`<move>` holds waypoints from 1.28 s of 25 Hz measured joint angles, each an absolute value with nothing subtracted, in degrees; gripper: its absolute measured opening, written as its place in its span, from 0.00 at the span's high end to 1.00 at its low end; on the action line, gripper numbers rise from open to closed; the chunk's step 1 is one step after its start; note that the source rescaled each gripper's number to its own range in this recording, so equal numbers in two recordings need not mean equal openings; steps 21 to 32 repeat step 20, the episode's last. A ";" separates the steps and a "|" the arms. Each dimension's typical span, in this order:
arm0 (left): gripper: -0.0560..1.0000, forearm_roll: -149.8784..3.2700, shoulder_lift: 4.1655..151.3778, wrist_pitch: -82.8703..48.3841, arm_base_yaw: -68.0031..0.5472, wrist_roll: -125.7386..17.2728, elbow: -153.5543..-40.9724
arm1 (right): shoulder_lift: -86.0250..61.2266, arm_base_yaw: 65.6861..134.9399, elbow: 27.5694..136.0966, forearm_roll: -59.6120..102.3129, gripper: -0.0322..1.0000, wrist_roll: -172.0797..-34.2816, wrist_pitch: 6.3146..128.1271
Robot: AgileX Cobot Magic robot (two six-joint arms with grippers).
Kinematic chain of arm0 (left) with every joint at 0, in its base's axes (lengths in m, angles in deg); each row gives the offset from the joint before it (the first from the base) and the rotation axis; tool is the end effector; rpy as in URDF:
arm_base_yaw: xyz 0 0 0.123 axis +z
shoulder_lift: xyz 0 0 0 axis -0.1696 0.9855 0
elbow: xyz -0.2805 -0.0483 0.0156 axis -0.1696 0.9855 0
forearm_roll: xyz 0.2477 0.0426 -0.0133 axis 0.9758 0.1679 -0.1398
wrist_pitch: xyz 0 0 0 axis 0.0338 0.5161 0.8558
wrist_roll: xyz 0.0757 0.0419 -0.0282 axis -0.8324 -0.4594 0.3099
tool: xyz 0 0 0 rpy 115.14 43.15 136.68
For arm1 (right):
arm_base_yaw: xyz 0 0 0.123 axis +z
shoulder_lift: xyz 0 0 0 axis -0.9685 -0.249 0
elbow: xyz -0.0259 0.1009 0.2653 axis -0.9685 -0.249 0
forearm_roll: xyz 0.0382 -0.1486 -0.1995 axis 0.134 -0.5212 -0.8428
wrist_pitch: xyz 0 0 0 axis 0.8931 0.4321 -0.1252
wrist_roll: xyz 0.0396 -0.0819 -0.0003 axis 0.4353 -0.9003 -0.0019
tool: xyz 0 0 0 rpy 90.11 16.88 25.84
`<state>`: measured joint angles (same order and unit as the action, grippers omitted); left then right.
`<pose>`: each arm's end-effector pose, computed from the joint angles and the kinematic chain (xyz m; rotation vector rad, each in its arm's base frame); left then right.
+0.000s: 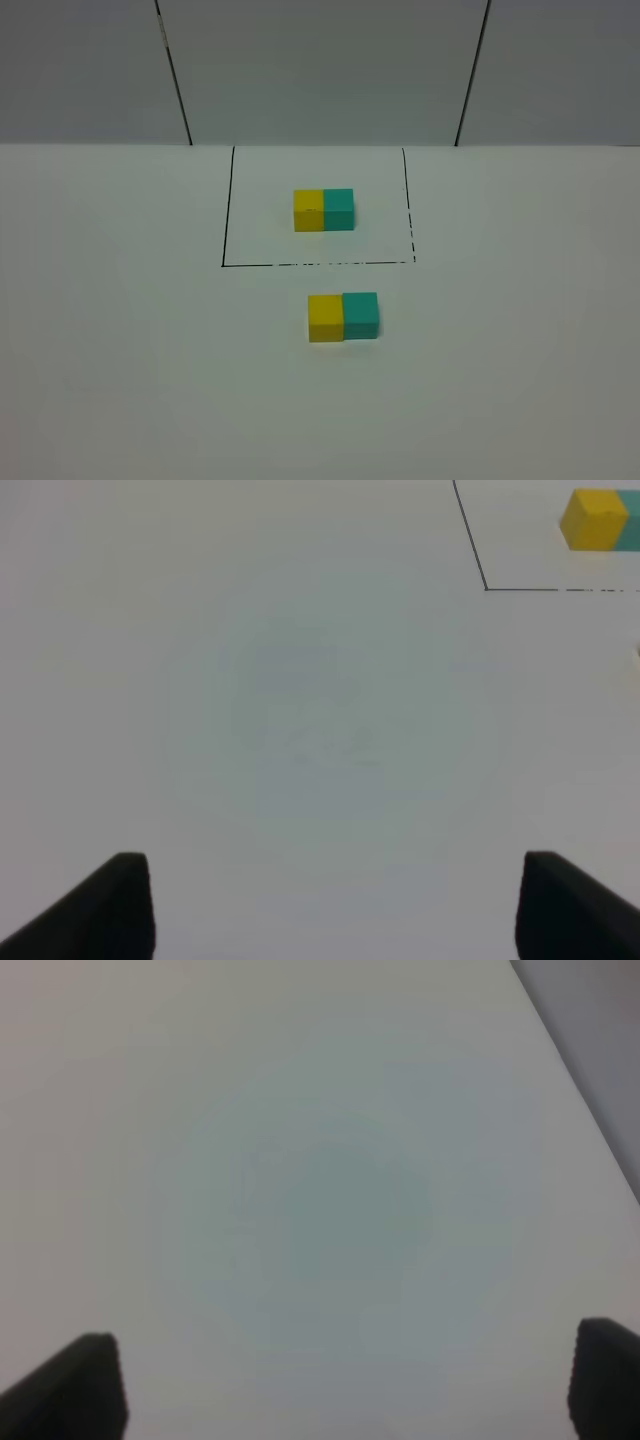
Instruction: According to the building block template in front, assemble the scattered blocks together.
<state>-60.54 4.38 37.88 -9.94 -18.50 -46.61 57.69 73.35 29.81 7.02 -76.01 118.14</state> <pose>-0.0050 -0.0010 0.2811 -0.0257 2.0038 -0.0360 0.0042 -0.0090 0.2761 0.1193 2.0881 -0.1138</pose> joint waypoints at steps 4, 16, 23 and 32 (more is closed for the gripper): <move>0.35 -60.54 4.38 37.88 -9.94 -18.50 -46.61 | 57.69 73.35 29.81 7.02 0.22 -76.07 118.14; 0.35 -60.54 4.38 37.88 -9.94 -18.50 -46.61 | 57.69 73.35 29.81 7.02 0.22 -76.07 118.14; 0.35 -60.54 4.38 37.88 -9.94 -18.50 -46.61 | 57.69 73.35 29.81 7.02 0.22 -76.07 118.14; 0.35 -60.54 4.38 37.88 -9.94 -18.50 -46.61 | 57.69 73.35 29.81 7.02 0.22 -76.07 118.14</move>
